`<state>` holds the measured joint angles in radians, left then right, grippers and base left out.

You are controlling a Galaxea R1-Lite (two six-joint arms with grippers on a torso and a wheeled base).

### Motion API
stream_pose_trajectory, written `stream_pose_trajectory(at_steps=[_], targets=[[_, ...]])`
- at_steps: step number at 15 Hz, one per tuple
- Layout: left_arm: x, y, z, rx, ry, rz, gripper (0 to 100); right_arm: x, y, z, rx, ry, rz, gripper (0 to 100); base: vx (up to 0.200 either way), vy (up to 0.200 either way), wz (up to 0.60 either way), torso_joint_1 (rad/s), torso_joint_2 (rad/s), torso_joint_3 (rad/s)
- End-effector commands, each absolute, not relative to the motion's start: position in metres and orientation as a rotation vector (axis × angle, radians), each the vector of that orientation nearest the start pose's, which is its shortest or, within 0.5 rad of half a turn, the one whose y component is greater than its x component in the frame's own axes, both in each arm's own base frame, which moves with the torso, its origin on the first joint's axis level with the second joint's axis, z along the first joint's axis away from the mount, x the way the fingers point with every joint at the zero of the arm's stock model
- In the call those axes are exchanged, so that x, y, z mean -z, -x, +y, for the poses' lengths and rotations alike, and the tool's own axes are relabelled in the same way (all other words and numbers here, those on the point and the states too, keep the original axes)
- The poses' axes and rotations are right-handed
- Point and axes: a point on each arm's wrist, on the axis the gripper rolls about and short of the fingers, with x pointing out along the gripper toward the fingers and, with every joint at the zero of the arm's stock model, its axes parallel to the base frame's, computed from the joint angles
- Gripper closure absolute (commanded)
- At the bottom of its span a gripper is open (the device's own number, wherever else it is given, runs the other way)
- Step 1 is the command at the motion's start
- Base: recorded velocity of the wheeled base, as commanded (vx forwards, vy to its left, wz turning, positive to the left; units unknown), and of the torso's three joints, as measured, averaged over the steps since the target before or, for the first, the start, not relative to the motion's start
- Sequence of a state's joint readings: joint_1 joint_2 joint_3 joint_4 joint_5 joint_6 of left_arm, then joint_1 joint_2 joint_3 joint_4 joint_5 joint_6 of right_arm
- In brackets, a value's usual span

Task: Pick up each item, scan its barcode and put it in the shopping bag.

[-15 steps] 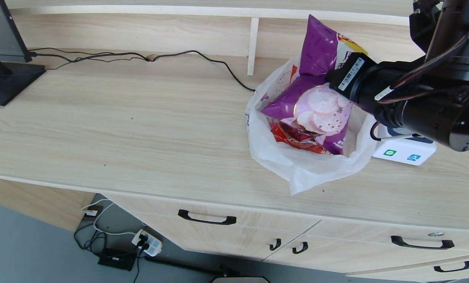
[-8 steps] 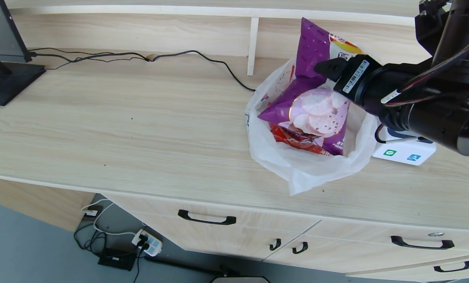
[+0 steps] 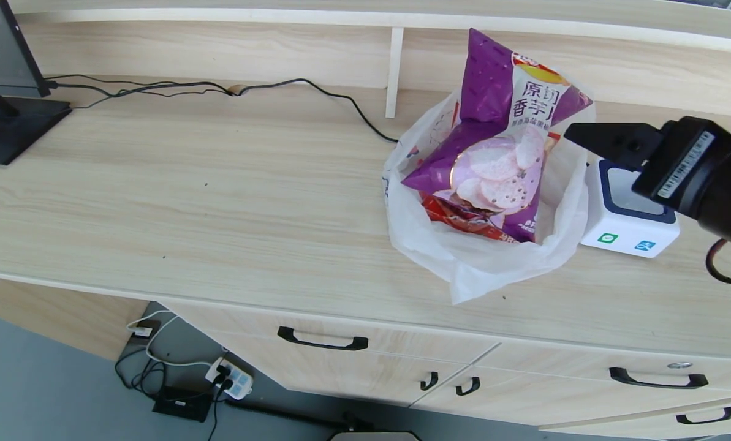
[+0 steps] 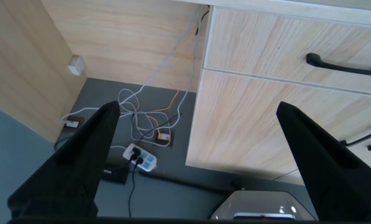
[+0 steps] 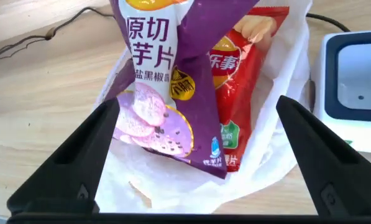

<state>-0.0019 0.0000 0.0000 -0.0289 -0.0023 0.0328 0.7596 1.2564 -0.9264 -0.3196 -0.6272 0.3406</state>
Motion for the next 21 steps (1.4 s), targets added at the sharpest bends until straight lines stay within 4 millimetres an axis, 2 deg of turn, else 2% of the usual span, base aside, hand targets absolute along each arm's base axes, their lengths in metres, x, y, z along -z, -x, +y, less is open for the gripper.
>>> stream_pose_trajectory(at_steps=[1, 3, 4, 6, 9, 12, 15, 16, 18, 21], targets=[[-0.079, 0.023, 0.000, 0.004, -0.032, -0.028, 0, -0.270, -0.082, 0.067, -0.166, -0.291, -0.012, 0, 0.000, 0.000, 0.00, 0.000, 0.00, 0.000], [-0.078, 0.023, 0.000, 0.004, -0.032, -0.026, 0, -0.219, -0.046, 0.034, -0.259, -0.149, -0.008, 0, 0.000, 0.000, 0.00, 0.000, 0.00, 0.000], [-0.078, 0.023, 0.000, 0.003, -0.034, -0.025, 0, -0.199, -0.034, 0.022, -0.293, -0.059, -0.025, 0, 0.000, 0.000, 0.00, 0.000, 0.00, 0.000], [-0.078, 0.023, 0.000, 0.003, -0.035, -0.025, 0, -0.184, -0.029, 0.017, -0.320, -0.001, -0.030, 0, 0.000, 0.000, 0.00, 0.000, 0.00, 0.000], [-0.078, 0.023, 0.000, 0.006, -0.038, -0.026, 0, -0.146, -0.024, 0.017, -0.524, 0.067, 0.038, 0, 0.000, 0.000, 0.00, 0.000, 0.00, 0.000], [-0.078, 0.023, 0.000, 0.006, -0.037, -0.025, 0, -0.120, -0.019, 0.013, -0.602, 0.090, 0.075, 0, 0.000, 0.000, 0.00, 0.000, 0.00, 0.000], [-0.078, 0.023, 0.000, 0.003, -0.035, -0.023, 0, -0.089, -0.004, -0.003, -0.700, 0.155, 0.149, 0, 0.000, 0.000, 0.00, 0.000, 0.00, 0.000], [-0.078, 0.023, 0.000, 0.004, -0.034, -0.023, 0, -0.085, 0.001, -0.008, -0.783, 0.163, 0.162, 0, 0.000, 0.000, 0.00, 0.000, 0.00, 0.000], [-0.078, 0.023, 0.000, 0.003, -0.035, -0.023, 0, -0.084, -0.001, -0.005, -0.718, 0.044, 0.233, 0, 0.000, 0.000, 0.00, 0.000, 0.00, 0.000], [-0.078, 0.023, 0.000, 0.006, -0.037, -0.023, 0, -0.083, -0.007, -0.002, -0.147, 0.013, 0.343, 0, 0.000, 0.000, 0.00, 0.000, 0.00, 0.000]])
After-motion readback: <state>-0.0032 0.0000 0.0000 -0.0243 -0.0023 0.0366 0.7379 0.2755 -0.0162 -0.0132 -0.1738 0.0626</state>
